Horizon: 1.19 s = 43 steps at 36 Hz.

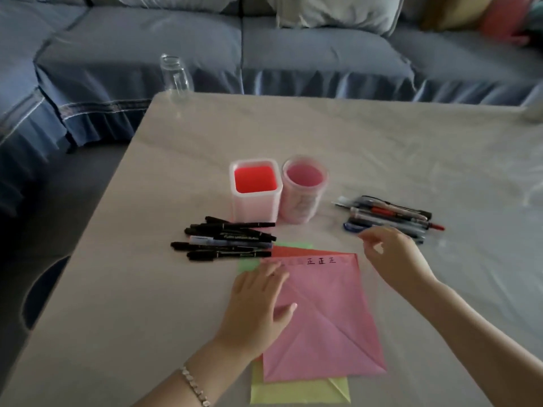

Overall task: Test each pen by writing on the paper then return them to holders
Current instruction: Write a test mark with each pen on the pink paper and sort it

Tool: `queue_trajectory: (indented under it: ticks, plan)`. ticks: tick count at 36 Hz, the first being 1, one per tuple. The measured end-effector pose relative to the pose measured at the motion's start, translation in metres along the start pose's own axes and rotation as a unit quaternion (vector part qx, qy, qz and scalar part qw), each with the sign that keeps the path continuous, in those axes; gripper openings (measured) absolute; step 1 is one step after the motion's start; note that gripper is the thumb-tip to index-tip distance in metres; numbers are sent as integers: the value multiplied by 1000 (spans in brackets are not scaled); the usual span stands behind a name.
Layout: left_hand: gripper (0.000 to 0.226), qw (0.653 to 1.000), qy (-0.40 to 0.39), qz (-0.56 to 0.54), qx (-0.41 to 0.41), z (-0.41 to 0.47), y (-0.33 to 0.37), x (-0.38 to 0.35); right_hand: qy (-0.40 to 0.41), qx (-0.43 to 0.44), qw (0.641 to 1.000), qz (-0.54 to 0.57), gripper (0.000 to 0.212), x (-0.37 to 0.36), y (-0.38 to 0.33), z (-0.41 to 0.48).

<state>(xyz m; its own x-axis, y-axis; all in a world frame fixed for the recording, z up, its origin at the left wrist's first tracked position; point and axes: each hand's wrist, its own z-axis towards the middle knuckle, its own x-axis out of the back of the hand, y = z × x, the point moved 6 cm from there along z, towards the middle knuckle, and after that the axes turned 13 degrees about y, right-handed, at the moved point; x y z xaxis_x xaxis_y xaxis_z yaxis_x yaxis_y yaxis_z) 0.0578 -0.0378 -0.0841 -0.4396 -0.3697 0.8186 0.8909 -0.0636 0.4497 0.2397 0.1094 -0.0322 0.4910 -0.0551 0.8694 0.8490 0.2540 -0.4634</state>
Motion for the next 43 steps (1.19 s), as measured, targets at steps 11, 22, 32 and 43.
queue_trajectory:
  ticks: [11,22,32,43]
  plan:
    - [52,999,48,13,-11,2,-3,5,6,30,989,-144,29,-10,26,18]
    - [50,998,67,19,-6,1,-2,4,-62,4,983,-174,24,-9,42,16]
    - [52,990,115,-80,-9,11,9,34,-140,52,985,84,10,24,-58,-49]
    - [29,982,125,-29,-138,23,34,73,-293,-34,884,363,27,41,-96,-62]
